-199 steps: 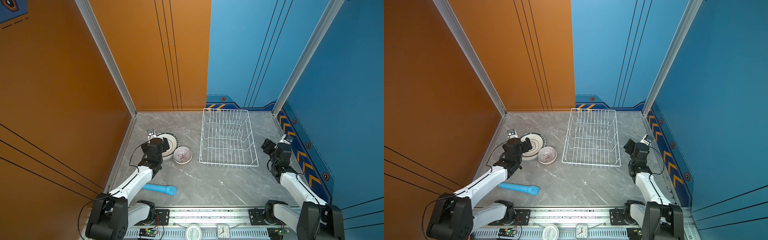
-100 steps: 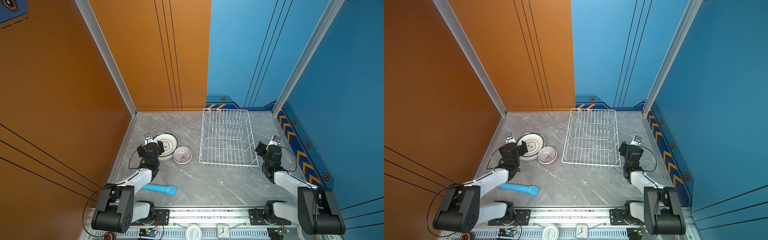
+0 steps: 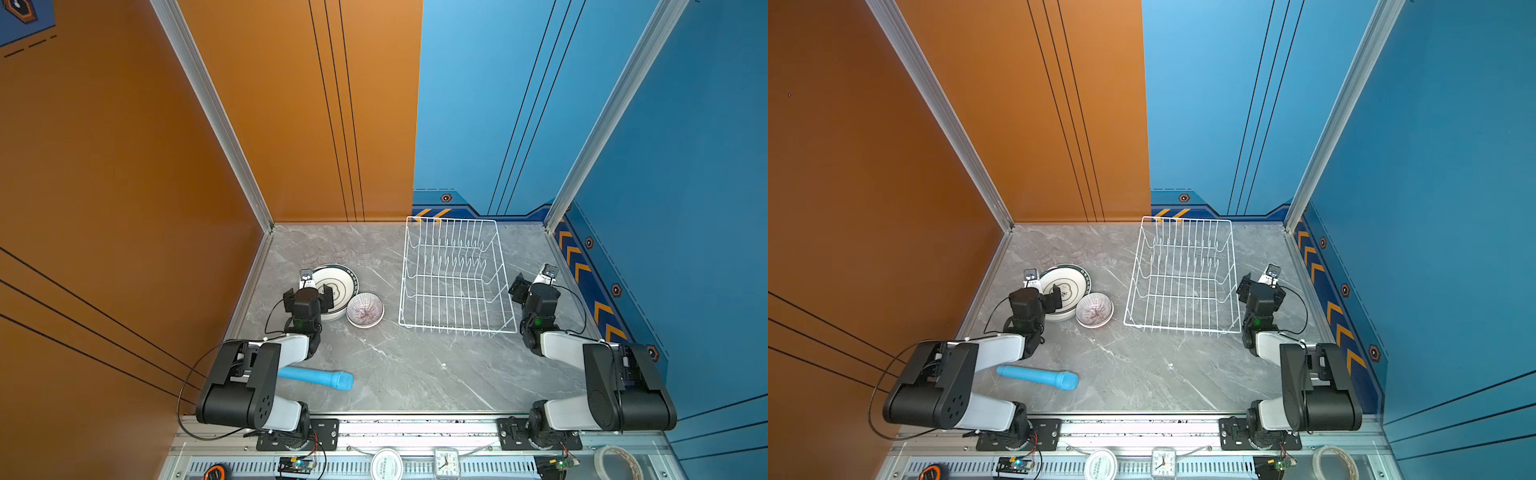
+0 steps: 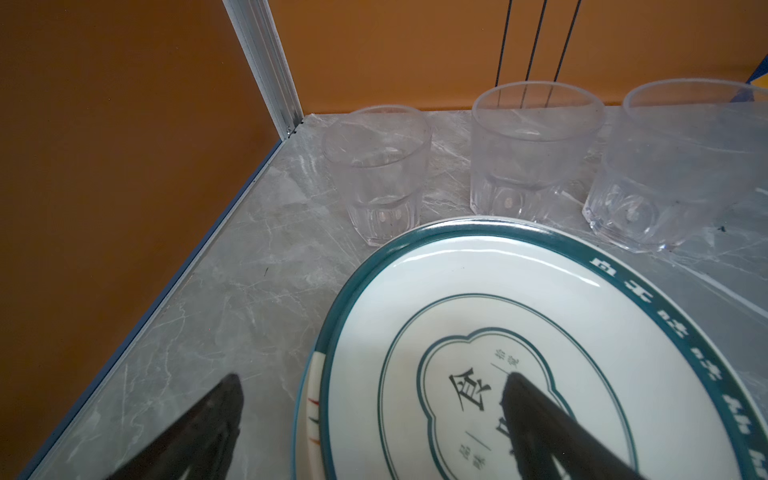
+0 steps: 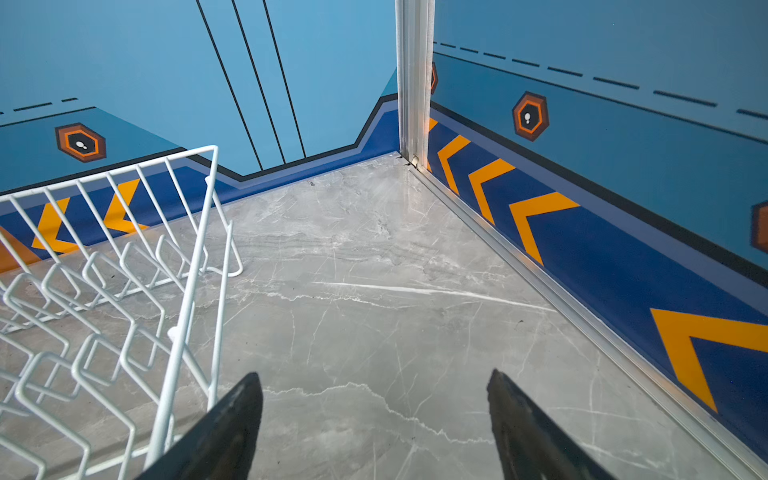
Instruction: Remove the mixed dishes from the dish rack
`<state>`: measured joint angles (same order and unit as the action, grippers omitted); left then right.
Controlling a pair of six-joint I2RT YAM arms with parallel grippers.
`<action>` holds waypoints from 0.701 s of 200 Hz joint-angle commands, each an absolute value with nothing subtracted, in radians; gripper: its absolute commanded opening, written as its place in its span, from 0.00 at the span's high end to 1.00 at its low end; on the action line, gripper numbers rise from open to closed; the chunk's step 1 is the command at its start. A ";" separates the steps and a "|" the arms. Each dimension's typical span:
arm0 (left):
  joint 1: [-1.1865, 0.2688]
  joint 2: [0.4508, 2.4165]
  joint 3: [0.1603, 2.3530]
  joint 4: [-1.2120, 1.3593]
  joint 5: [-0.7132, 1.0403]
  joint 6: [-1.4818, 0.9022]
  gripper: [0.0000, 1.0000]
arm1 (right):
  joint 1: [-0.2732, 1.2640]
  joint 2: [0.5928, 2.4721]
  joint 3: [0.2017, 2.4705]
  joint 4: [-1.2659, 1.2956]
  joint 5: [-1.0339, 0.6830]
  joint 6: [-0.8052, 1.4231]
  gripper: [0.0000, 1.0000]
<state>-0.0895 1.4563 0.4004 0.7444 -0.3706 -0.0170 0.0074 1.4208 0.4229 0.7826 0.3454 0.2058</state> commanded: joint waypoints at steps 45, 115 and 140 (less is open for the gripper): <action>-0.081 1.503 0.409 0.823 -0.329 0.005 0.02 | 0.051 1.484 0.390 0.824 0.330 0.110 0.12; -0.072 1.548 0.378 0.917 -0.317 -0.001 0.02 | 0.048 1.545 0.351 0.948 0.263 0.087 0.05; -0.074 1.551 0.376 0.921 -0.316 0.000 0.02 | 0.048 1.545 0.352 0.948 0.265 0.087 0.05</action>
<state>-0.0795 1.5360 0.3920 0.8787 -0.3317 -0.0105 0.0467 1.5150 0.3855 1.0210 0.2825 0.1265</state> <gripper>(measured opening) 0.980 0.952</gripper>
